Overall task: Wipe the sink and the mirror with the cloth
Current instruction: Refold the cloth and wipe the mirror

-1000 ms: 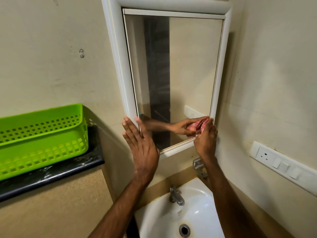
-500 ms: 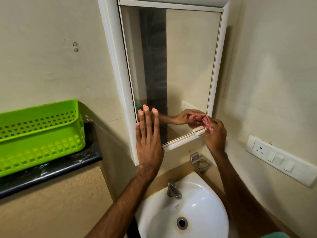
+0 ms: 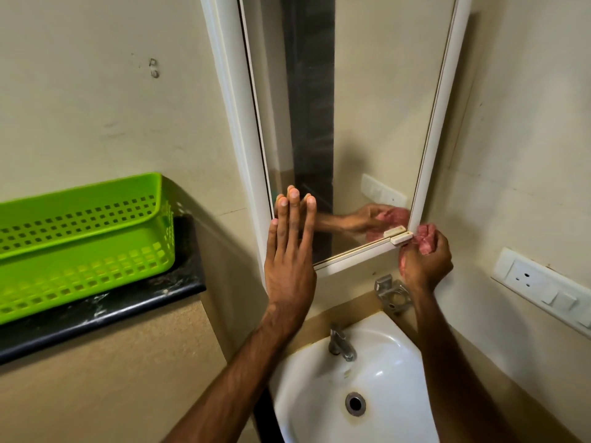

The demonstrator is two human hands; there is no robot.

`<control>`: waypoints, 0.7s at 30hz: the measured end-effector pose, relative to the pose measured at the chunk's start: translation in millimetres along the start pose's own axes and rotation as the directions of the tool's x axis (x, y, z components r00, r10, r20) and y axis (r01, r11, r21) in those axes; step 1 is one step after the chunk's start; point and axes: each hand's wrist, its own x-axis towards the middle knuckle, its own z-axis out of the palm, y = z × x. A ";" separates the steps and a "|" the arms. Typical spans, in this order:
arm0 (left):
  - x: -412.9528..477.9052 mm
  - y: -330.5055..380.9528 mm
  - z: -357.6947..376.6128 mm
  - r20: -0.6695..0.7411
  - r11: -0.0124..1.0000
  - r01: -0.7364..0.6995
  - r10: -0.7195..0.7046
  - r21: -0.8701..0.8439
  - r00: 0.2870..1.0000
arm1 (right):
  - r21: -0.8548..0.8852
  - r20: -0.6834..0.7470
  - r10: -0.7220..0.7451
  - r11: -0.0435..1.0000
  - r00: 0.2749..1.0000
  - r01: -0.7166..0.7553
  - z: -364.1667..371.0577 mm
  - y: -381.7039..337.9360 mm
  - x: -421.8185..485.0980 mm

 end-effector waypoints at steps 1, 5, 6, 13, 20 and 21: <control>-0.4 1.0 -0.2 0.005 1.000 0.006 -0.006 0.000 1.000 | 0.006 0.036 -0.023 1.000 0.999 0.023 0.5 -1.1 2.9; -1.5 6.5 2.5 0.026 0.999 0.033 -0.033 -0.015 0.999 | -0.002 0.108 -0.029 1.000 0.994 0.029 7.1 2.4 -10.0; -1.4 7.8 2.4 0.029 0.999 0.039 -0.038 -0.016 0.999 | 0.012 0.108 0.001 1.000 0.994 -0.002 8.9 3.1 -15.3; -0.5 8.7 1.2 0.034 0.999 0.041 -0.040 -0.015 0.999 | 0.102 0.152 0.162 0.979 0.975 -0.178 14.8 -2.6 -72.7; -0.9 3.6 -0.9 0.070 0.999 -0.001 0.004 -0.043 0.998 | -0.270 0.381 -0.064 0.946 0.922 0.177 23.9 -20.1 -136.7; -1.3 3.2 -1.0 0.074 0.999 -0.008 0.011 -0.039 0.997 | -0.282 0.444 -0.087 0.931 0.892 0.231 19.4 -22.2 -139.9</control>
